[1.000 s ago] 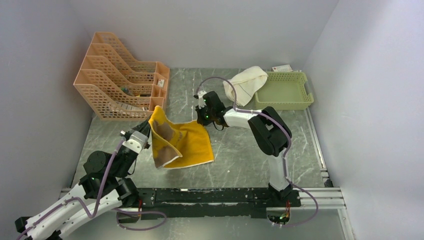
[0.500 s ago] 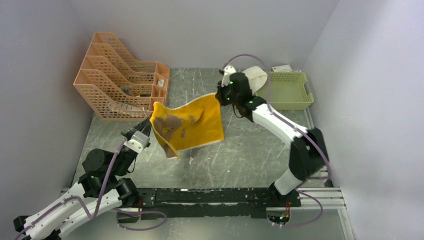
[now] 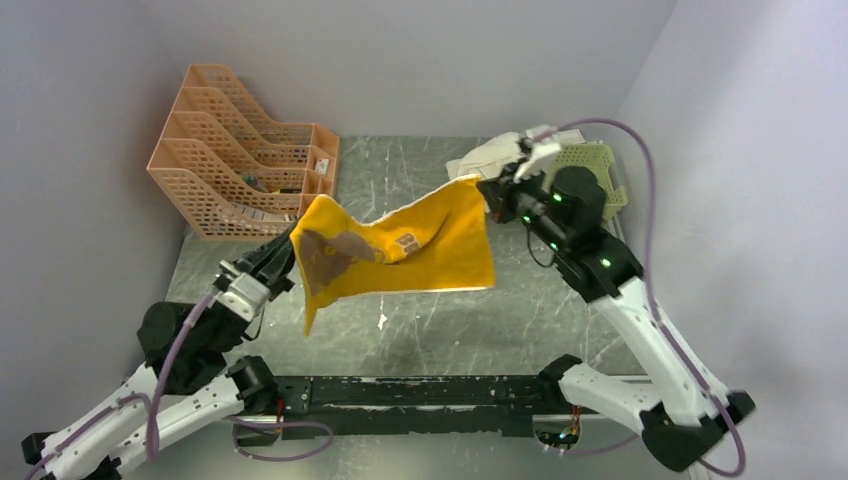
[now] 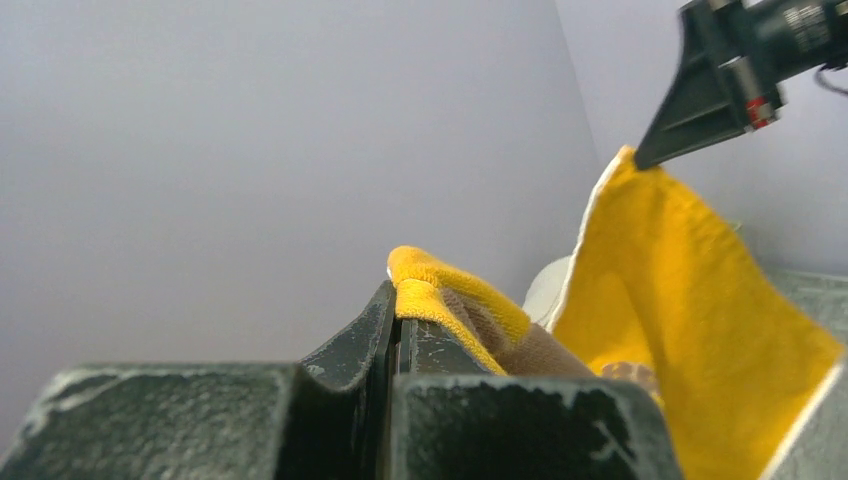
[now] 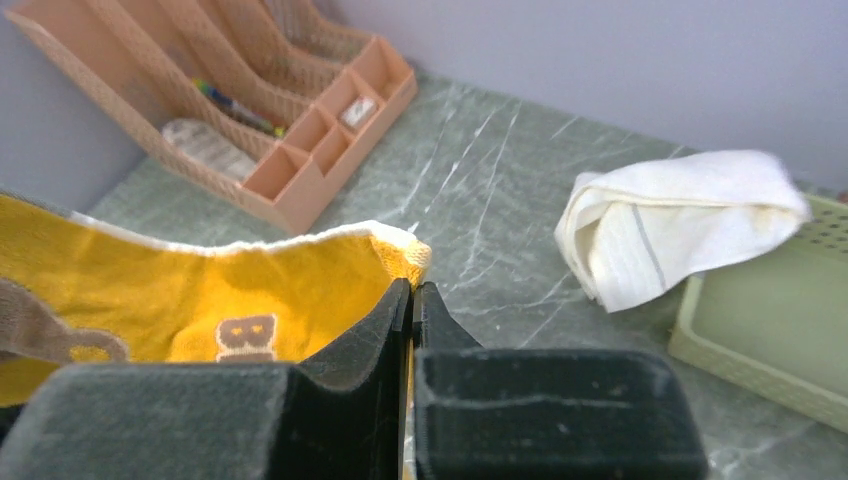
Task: Roll the towels
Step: Flatten out the towel at the center of the board.
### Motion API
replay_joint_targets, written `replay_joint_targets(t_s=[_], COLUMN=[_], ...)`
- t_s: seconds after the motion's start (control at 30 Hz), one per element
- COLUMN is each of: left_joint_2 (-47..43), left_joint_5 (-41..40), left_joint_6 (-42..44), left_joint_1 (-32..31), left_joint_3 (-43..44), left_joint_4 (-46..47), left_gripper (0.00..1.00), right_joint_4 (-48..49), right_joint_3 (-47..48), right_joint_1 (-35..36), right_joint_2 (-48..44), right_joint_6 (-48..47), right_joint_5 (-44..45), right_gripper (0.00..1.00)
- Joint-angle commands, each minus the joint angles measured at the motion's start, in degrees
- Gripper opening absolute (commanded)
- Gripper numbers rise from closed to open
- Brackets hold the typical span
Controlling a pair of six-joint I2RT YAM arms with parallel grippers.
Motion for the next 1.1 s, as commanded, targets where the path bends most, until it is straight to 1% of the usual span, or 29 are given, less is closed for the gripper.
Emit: replay_joint_targets(t_s=[0.0,0.13,0.23,0.33,0.43,0.57,0.6,0.63,0.67,0.7,0.73,0.8,0.87,0.9,1.0,1.07], left_joint_2=[-5.29,-11.11,-10.61,-4.53,4.30,14.22,19.34,21.18,23.02,24.47,25.52,26.65,26.37,26.01,25.20,26.05], left_joint_5=[2.21,-1.74,-3.82,-3.37,-2.47,1.52,-0.63,-2.00,-2.98,-3.48,-3.83,-4.54,-6.55,-7.46,-11.14,-14.98], left_joint_6=[-3.15,-2.76,-1.43,-1.01,-1.66,-3.87,-4.61,-4.97,-5.20,-5.57,-6.02,-6.98,-8.67,-9.56,-15.03,-22.18], left_joint_1=[0.35,0.33,0.33,0.34,0.33,0.37,0.49,0.61,0.85,1.30,1.94,3.72,5.65,6.89,10.95,13.87], left_joint_3=[1.69,-1.40,-1.49,1.18,3.27,2.28,1.00,0.67,0.44,0.32,0.31,-0.03,-0.80,-1.23,-1.34,-0.20], left_joint_4=[2.02,0.92,-3.21,-11.08,-17.43,-18.01,-16.25,-15.87,-15.87,-16.32,-16.82,-17.15,-16.32,-15.87,-14.48,-13.85], left_gripper=[0.07,0.07,0.07,0.07,0.07,0.07,0.07,0.07,0.10,0.18,0.31,0.63,0.92,0.99,1.00,1.00], right_joint_4=[-9.73,-14.30,-16.59,-17.18,-16.47,-13.79,-11.26,-10.45,-10.00,-9.56,-9.08,-7.73,-6.32,-5.87,-4.62,-3.39], right_joint_3=[4.48,7.91,8.42,6.29,1.63,-7.49,-12.80,-15.08,-16.55,-17.61,-18.49,-19.94,-20.92,-21.14,-21.12,-21.03], right_joint_1=[-0.06,-0.01,-0.06,-0.09,-0.06,-0.13,-0.19,-0.34,-0.73,-1.76,-2.82,-5.95,-9.50,-11.45,-16.59,-19.35], right_joint_2=[-10.50,-13.57,-12.94,-12.29,-12.42,-12.98,-12.60,-11.80,-10.64,-9.41,-8.31,-6.77,-5.73,-5.18,-3.14,-1.84], right_joint_6=[2.31,3.35,4.22,5.80,7.08,10.20,11.96,12.74,13.25,13.80,14.15,14.41,14.07,13.79,12.60,12.02], right_joint_5=[7.48,11.54,13.18,13.27,14.14,16.04,17.48,18.22,18.60,18.53,18.09,16.67,14.75,13.53,9.54,6.26], right_gripper=[0.00,0.00,0.00,0.00,0.00,0.00,0.00,0.00,0.00,0.00,0.00,0.00,0.00,0.00,0.00,0.00])
